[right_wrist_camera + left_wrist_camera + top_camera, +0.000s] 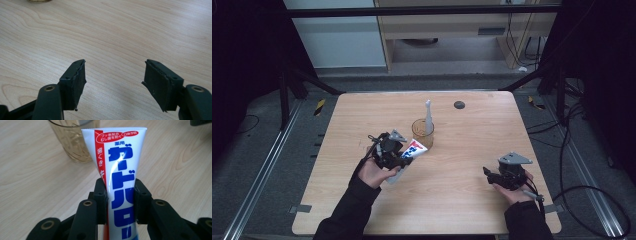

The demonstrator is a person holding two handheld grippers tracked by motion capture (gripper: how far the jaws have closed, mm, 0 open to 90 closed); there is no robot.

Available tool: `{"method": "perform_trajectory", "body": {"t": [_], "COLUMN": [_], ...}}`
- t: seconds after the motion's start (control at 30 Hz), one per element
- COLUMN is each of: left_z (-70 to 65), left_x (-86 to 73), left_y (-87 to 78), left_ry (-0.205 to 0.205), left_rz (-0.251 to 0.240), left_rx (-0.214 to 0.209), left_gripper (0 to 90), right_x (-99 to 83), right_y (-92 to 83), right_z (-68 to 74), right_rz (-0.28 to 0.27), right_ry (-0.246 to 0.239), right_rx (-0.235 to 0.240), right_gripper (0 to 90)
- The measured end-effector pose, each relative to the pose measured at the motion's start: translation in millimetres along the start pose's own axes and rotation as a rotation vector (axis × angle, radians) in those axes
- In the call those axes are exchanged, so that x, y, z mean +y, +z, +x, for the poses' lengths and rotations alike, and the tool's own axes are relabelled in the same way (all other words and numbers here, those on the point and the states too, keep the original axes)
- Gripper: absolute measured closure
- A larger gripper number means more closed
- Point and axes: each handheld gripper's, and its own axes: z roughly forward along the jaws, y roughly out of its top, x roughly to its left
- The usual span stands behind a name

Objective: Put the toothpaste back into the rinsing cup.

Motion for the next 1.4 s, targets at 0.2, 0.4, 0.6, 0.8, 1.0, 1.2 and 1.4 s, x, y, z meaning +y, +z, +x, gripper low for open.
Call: {"method": "perform_trajectory", "body": {"t": [0.2, 0.4, 0.6, 0.8, 1.0, 1.2, 1.4], "left_z": [7.8, 15.8, 22.3, 25.0, 26.8, 31.9, 37.9], "left_x": [1.7, 6.7, 15.1, 24.6, 34.4, 39.7, 47.8], "left_y": [-10.0, -14.9, -21.6, -24.2, -16.5, -4.9, -0.4], "left_ry": [-0.03, -0.044, -0.065, -0.097, -0.121, -0.151, -0.152], "left_rz": [-0.059, -0.123, -0.23, -0.349, -0.422, -0.487, -0.542], "left_rx": [0.045, 0.099, 0.149, 0.183, 0.201, 0.231, 0.272], "left_gripper": [69.0, 69.1, 69.1, 69.2, 69.1, 69.1, 69.0], "right_x": [0.5, 0.9, 1.0, 1.5, 1.6, 1.6, 1.6], "right_y": [0.1, 0.5, 1.5, 2.2, 2.1, 2.8, 3.0], "right_z": [0.4, 0.4, 0.1, 0.5, 0.2, 0.0, -0.3], "right_rz": [-0.006, -0.011, -0.01, -0.01, -0.013, -0.014, -0.015], "right_ry": [-0.002, -0.004, -0.003, -0.003, -0.001, -0.003, 0.003], "right_rx": [-0.004, -0.01, -0.014, -0.013, -0.013, -0.015, -0.013], "right_gripper": [33.0, 32.8, 32.7, 32.6, 32.5, 32.5, 32.5]}}
